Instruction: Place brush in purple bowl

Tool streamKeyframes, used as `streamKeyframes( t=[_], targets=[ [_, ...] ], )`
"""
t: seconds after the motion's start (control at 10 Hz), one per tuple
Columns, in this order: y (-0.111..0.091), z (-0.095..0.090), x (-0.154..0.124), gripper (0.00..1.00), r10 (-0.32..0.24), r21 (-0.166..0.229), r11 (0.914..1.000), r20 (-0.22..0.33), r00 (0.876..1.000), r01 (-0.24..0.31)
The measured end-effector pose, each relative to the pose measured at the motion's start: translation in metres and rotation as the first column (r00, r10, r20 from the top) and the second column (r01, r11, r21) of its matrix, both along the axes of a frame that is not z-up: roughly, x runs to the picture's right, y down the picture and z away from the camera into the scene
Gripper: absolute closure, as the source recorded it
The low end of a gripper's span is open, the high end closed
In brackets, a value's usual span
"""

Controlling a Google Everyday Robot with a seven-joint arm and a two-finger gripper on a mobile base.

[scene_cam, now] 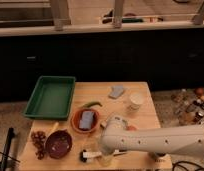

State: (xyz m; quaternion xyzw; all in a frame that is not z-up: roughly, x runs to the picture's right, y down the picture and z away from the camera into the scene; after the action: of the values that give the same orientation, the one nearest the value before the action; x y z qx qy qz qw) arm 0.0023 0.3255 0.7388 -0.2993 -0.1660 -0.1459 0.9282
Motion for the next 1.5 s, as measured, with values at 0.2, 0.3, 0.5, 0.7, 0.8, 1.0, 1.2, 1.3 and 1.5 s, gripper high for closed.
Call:
streamKeyframes(
  t=[0.2, 0.3, 0.5, 0.7, 0.8, 1.0, 1.2, 1.3, 1.5],
  targets=[
    [0.003, 0.004, 0.005, 0.48, -0.003, -0.002, 1.0, -0.006, 1.0, 0.003],
    [0.003, 0.005, 0.007, 0.6, -0.006, -0.004, 1.0, -0.007, 1.0, 0.006],
    [0.005, 0.008, 0.014, 0.78, -0.01, -0.011, 0.9999, -0.016, 1.0, 0.01],
    [0.006, 0.011, 0.017, 0.96, -0.021, -0.015, 0.9997, -0.019, 1.0, 0.02],
    [0.007, 0.011, 0.019, 1.0, -0.027, -0.013, 0.9996, -0.018, 0.999, 0.027],
    [0.006, 0.007, 0.02, 1.0, -0.041, -0.005, 0.9992, -0.012, 0.999, 0.041],
    [0.002, 0.001, 0.017, 1.0, -0.042, 0.01, 0.9991, -0.001, 0.999, 0.042],
    [-0.001, -0.003, 0.015, 1.0, -0.041, 0.019, 0.999, 0.007, 0.999, 0.041],
    [-0.005, -0.008, 0.013, 1.0, -0.04, 0.031, 0.9988, 0.017, 0.999, 0.039]
  ],
)
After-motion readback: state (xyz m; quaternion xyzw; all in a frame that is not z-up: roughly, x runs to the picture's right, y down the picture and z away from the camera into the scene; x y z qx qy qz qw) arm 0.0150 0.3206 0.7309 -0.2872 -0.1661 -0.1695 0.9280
